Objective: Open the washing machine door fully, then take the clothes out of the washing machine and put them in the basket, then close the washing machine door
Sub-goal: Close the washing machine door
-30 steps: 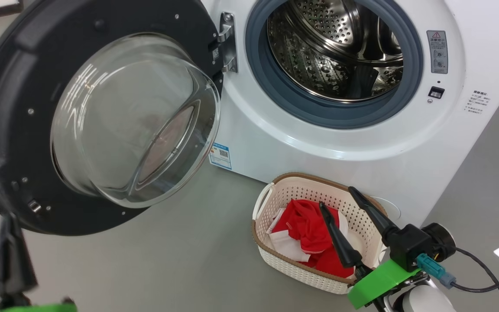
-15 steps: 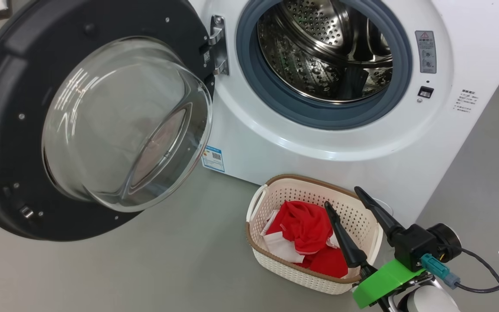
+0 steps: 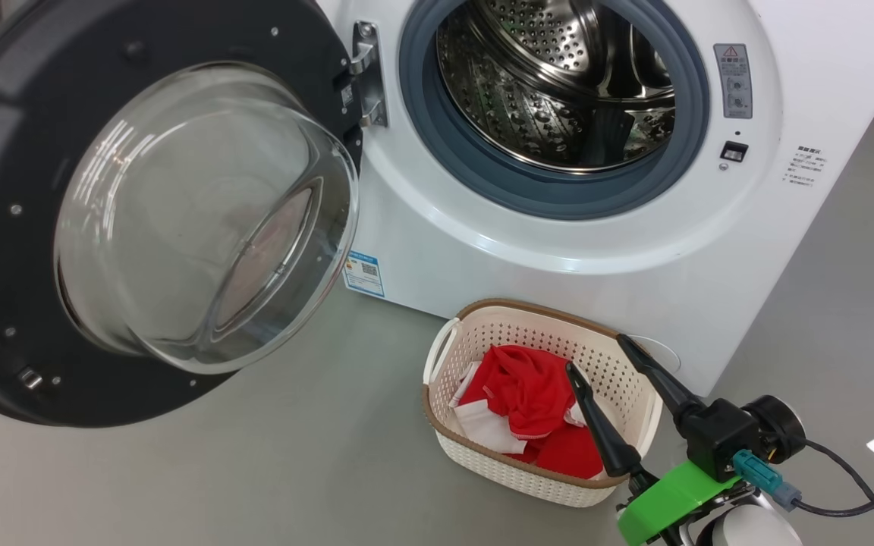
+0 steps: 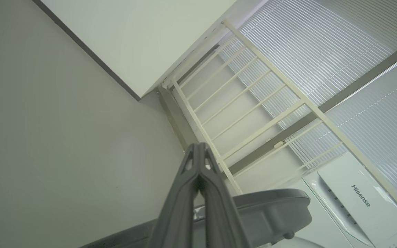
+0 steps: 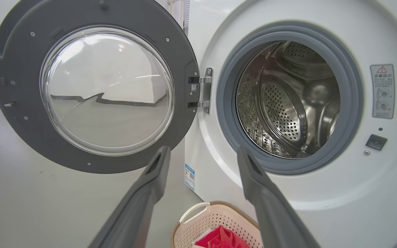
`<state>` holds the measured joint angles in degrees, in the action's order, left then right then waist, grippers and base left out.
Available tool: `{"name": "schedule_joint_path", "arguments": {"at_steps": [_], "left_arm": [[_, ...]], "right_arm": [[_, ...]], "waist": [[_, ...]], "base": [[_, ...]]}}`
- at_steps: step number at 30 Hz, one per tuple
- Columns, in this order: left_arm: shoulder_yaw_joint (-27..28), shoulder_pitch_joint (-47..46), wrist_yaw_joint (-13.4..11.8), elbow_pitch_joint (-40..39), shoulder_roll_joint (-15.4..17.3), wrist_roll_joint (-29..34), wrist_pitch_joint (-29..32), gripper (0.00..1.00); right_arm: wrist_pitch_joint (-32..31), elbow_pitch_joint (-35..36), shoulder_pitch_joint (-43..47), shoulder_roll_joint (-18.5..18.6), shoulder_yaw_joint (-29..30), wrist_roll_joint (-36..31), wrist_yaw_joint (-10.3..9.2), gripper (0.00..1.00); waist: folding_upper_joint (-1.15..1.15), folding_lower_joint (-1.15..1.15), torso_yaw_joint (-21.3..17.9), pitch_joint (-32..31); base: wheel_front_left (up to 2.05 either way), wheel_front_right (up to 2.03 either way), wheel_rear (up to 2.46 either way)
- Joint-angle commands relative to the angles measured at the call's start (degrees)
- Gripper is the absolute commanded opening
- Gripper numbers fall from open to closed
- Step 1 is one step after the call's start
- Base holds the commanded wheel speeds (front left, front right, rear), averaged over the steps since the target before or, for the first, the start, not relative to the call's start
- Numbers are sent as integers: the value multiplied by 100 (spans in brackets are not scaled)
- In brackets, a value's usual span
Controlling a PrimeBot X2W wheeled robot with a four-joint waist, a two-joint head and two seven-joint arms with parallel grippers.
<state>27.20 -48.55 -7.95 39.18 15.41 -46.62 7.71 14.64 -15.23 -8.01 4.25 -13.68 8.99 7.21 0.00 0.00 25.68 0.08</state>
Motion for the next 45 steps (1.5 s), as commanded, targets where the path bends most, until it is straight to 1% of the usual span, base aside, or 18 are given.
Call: {"name": "schedule_joint_path", "arguments": {"at_steps": [1,6,8,14,22,25,29,35,39,45], "left_arm": [[108,-176,39,-86,292,-57,82,0],[407,-469,64,473,376,-651,821,0],[498,-511,87,627,460,-811,1061,0],[525,-484,191,947,685,-900,1341,0],[449,-436,317,1304,764,-937,1619,0],[438,-446,402,1387,758,-1008,1789,0],[224,-319,616,1398,800,-879,1961,0],[200,-123,824,1384,730,-963,2148,0],[221,44,1042,1224,636,-1061,2211,0],[277,277,1131,965,448,-1221,2356,0]], "right_arm": [[36,116,-112,31,-118,-42,28,100],[36,99,-165,62,-177,-15,28,100],[36,92,-175,84,-203,-4,28,100],[36,87,-213,157,-213,21,28,100],[36,80,-220,162,-253,37,28,100],[36,81,-220,156,-247,41,28,100],[36,82,-203,137,-232,51,28,100],[36,62,-196,89,-210,93,28,100],[36,67,-187,47,-183,176,28,100],[36,62,-184,14,-152,250,28,100]], "waist": [[0,0,-24,16],[0,0,-118,35],[0,0,-161,43],[0,0,-262,71],[0,0,-312,77],[0,0,-303,78],[0,0,-289,71],[0,0,-285,82],[0,0,-305,96],[0,0,-308,111]], "base": [[0,0,0],[0,0,0],[0,0,0],[0,0,0],[0,0,0],[0,0,0],[0,0,0],[0,0,0],[0,0,0],[0,0,0]]}}
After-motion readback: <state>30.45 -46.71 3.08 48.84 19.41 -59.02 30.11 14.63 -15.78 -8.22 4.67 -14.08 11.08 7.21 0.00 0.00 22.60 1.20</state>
